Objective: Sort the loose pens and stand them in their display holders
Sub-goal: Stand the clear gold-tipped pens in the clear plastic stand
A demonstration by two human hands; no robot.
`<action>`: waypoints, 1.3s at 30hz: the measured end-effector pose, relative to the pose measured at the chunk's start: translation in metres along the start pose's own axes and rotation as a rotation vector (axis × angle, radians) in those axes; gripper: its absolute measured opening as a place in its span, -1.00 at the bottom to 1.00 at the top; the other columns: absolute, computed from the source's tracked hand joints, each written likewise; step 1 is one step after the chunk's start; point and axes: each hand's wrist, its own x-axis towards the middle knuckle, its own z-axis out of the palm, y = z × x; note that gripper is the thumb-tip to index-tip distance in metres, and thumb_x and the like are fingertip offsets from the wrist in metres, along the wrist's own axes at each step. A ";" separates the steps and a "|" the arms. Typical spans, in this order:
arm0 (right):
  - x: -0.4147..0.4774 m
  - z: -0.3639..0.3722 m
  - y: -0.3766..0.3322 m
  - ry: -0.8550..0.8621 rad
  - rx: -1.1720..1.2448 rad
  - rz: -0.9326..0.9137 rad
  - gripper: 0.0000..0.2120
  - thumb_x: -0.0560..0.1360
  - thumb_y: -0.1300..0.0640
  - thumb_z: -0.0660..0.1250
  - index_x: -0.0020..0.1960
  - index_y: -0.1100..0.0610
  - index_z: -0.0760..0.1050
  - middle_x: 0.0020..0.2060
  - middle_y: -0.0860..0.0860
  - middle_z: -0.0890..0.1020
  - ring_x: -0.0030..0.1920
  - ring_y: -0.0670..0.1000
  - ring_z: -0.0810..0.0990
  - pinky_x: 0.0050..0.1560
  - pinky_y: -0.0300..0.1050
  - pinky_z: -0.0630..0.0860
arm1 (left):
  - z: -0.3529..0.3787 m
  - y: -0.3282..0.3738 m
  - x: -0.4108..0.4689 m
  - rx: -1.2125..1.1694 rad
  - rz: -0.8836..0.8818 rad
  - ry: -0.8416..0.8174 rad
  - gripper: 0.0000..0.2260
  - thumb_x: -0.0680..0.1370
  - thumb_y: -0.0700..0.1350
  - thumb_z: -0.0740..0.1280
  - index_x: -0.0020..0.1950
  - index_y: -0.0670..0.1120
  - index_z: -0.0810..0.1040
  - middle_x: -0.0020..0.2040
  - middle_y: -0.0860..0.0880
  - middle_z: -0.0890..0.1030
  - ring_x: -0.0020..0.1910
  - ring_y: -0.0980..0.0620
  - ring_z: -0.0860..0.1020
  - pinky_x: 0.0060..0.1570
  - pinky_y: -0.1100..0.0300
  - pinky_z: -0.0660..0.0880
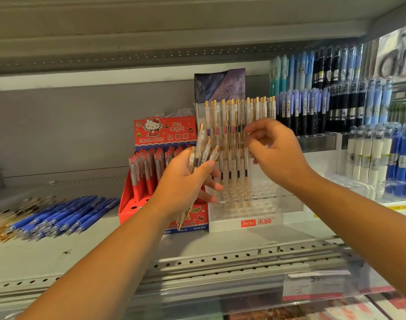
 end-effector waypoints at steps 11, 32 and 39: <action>-0.017 0.022 -0.016 -0.331 0.229 0.266 -0.86 0.55 0.16 0.36 0.10 0.15 0.54 -0.06 0.11 0.67 -0.11 0.05 0.69 -0.27 -0.16 0.62 | 0.002 0.002 -0.002 -0.028 0.006 -0.063 -0.83 0.63 -0.10 0.30 0.22 -0.02 0.53 -0.15 -0.08 0.68 -0.23 -0.18 0.68 -0.32 -0.07 0.65; -0.007 0.004 -0.007 -0.011 0.552 0.377 -0.93 0.61 0.26 0.25 0.06 0.16 0.47 -0.11 0.11 0.64 -0.15 0.16 0.72 -0.19 -0.02 0.67 | 0.000 0.010 -0.003 -0.028 0.016 0.119 -0.93 0.66 -0.02 0.22 0.07 0.00 0.45 -0.20 -0.09 0.66 -0.23 -0.16 0.69 -0.38 -0.08 0.64; 0.006 -0.018 0.004 0.112 0.323 0.249 -0.85 0.63 0.27 0.22 0.03 0.04 0.47 -0.10 0.06 0.62 -0.29 -0.03 0.68 -0.26 -0.10 0.65 | 0.001 0.010 -0.005 0.080 0.045 0.114 -0.93 0.66 -0.04 0.23 0.05 -0.02 0.44 -0.27 -0.07 0.60 -0.48 -0.04 0.57 -0.56 0.11 0.53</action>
